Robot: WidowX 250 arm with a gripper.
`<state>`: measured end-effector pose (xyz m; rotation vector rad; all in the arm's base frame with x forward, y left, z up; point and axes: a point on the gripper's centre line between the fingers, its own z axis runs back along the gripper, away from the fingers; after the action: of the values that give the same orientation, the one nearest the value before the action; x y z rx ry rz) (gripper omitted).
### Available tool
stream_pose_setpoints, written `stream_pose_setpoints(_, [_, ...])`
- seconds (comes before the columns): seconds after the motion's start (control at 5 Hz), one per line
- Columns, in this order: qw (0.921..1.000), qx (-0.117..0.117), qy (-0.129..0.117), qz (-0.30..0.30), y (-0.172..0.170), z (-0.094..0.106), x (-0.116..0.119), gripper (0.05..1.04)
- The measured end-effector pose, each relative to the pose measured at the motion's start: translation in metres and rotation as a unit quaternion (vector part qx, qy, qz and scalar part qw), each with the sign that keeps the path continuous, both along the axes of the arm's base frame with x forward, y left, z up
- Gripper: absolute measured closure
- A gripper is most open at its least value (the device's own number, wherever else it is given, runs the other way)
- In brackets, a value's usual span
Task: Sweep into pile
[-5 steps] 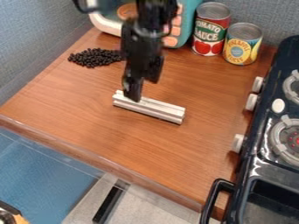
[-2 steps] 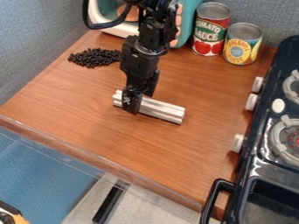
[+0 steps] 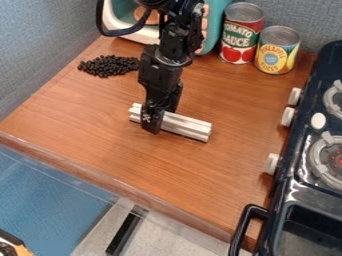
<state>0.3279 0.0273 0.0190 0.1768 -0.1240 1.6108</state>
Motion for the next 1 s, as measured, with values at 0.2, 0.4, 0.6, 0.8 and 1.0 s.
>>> stream_pose_setpoints(0.2, [1.0,-0.007,0.004,-0.001,-0.003,-0.007,0.0,0.268])
stream_pose_setpoints(0.4, [1.0,-0.006,0.002,0.002,-0.002,-0.01,0.001,0.571])
stream_pose_setpoints(0.6, [0.9999,-0.009,0.004,-0.009,-0.003,-0.009,0.001,0.694])
stream_pose_setpoints(0.8, [0.9986,-0.018,0.024,-0.043,0.005,-0.007,-0.001,0.694])
stream_pose_setpoints(1.0, [0.9976,-0.005,0.024,-0.065,0.036,0.012,0.004,0.694])
